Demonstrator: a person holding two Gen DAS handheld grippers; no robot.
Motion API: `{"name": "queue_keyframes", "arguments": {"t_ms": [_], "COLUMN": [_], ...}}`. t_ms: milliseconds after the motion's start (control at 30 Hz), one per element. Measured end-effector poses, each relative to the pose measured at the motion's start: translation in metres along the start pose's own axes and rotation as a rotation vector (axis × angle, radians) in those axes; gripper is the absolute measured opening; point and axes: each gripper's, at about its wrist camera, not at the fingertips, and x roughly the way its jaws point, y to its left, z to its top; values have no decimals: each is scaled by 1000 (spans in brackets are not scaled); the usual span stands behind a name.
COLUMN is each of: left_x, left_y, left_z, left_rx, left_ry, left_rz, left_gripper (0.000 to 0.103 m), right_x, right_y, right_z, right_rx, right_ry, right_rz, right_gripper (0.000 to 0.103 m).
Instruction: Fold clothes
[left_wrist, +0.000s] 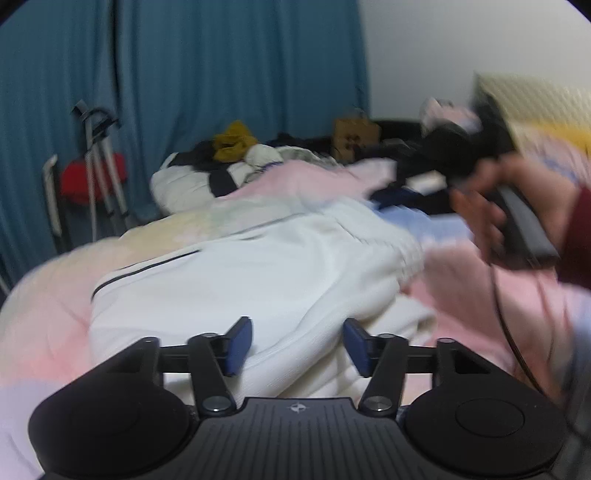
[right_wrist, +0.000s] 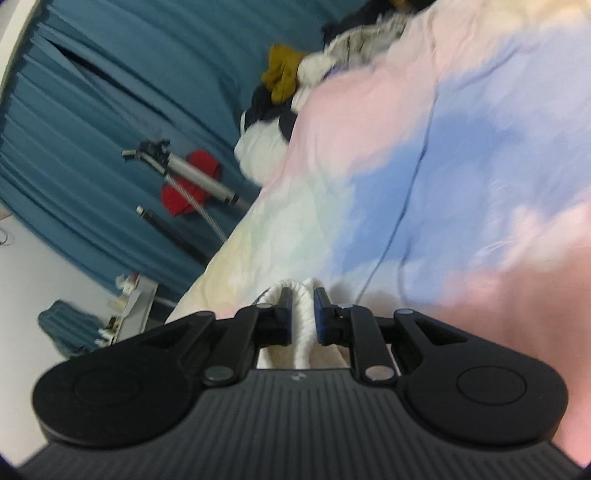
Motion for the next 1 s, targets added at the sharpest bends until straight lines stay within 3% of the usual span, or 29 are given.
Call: {"name": "queue_keyframes", "arguments": {"t_ms": [200,233,300,367,433,667,933,1000], "left_x": [-33,-36,-41,-42,-40,-33,-17,-15], "left_y": [40,46,58,69,79,98,108,109], "left_z": [12,13,13,11,9,0,-14,-15], "left_rx": [-174,-198,-245,-287,-320,-371,-415,-420], "left_ry": [-45,-40,-30,-10,14,85,164,169], "left_rz": [53,59,72,85,101,153,177,179], "left_gripper": [77,79,81,82,82,83,84,84], "right_x": [-40,-44,-52,-59,-65,-55,-12,-3], "right_y": [16,19,24,26,29,23,9,5], "right_z": [-20,-25,-35,-47,-59,-83,-98,-100], "right_rx": [-29,-36,-48,-57,-66,-85,-52,-31], "right_ry": [8,21,45,63,80,192,293,300], "right_rz": [8,6,3,-2,-14,-147,-182,-177], "right_gripper": [17,21,38,65,73,74,75,82]}}
